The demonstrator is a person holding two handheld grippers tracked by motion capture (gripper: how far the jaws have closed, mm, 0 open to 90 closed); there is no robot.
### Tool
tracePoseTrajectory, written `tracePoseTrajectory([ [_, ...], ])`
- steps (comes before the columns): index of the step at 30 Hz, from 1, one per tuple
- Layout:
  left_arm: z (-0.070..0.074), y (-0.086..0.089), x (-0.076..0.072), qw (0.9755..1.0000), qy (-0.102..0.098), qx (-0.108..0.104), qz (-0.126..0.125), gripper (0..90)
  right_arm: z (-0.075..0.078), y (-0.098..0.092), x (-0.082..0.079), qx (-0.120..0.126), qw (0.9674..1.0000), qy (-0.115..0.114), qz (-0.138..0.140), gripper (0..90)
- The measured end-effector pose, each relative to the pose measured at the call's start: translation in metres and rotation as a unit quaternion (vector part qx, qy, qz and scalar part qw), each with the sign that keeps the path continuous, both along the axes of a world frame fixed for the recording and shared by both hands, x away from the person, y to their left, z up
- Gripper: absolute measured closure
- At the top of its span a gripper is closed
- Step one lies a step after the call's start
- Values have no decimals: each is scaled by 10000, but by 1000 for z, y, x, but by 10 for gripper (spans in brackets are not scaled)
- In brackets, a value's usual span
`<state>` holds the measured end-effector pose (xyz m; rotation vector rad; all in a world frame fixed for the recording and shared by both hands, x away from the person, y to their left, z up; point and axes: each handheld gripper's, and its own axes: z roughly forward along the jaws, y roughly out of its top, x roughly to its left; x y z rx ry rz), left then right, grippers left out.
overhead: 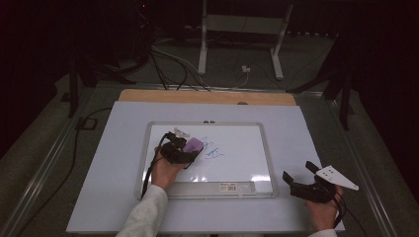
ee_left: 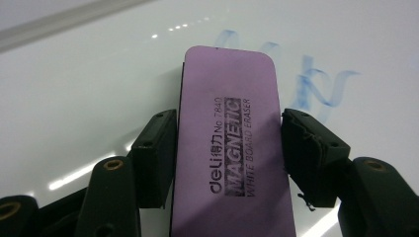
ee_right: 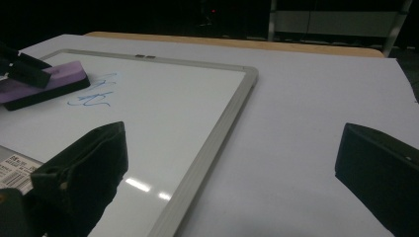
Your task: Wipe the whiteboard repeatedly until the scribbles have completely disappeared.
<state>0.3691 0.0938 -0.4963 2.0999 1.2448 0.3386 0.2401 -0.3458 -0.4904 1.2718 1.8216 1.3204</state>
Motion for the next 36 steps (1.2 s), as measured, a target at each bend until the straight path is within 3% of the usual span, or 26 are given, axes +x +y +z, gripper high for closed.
tracePoseTrajectory([
  [3,-1,9,6,9996,-62,36,278,420,0,-1,0,-1,10000,3,-11,0],
  [6,-1,12,8,9993,-7,-14,386,420,0,0,0,-1,10000,5,-9,0],
  [8,0,8,6,9993,-37,83,365,421,0,1,1,-16,10000,15,7,0],
  [14,1,-21,-10,9998,-20,117,-152,421,-1,3,1,-44,10000,20,30,0],
  [17,2,-37,-20,9987,-22,133,-484,421,0,3,1,-47,10000,13,29,0],
  [18,1,-44,-24,9978,55,26,-662,421,0,2,1,-31,10000,19,24,0],
  [20,1,-46,-25,9972,109,-54,-741,421,0,2,1,-32,10000,15,22,0],
  [23,2,-48,-26,9966,38,82,-820,421,0,1,0,-14,10000,7,9,0],
  [25,3,-46,-24,9971,-54,212,-730,422,0,0,0,-10,10000,-1,-1,0],
  [28,3,-35,-14,9984,-140,388,-385,422,0,-1,0,-10,10000,1,-9,0],
  [31,3,-22,-2,9989,-164,429,57,422,0,0,0,-15,10000,4,-12,0],
  [33,2,-16,5,9990,-106,313,310,422,0,1,0,-25,10000,10,-2,0],
  [34,1,-15,7,9990,-47,225,381,422,0,1,0,-26,10000,9,-2,0],
  [36,2,-19,5,9986,-97,313,404,422,0,1,0,-27,10000,15,0,0],
])
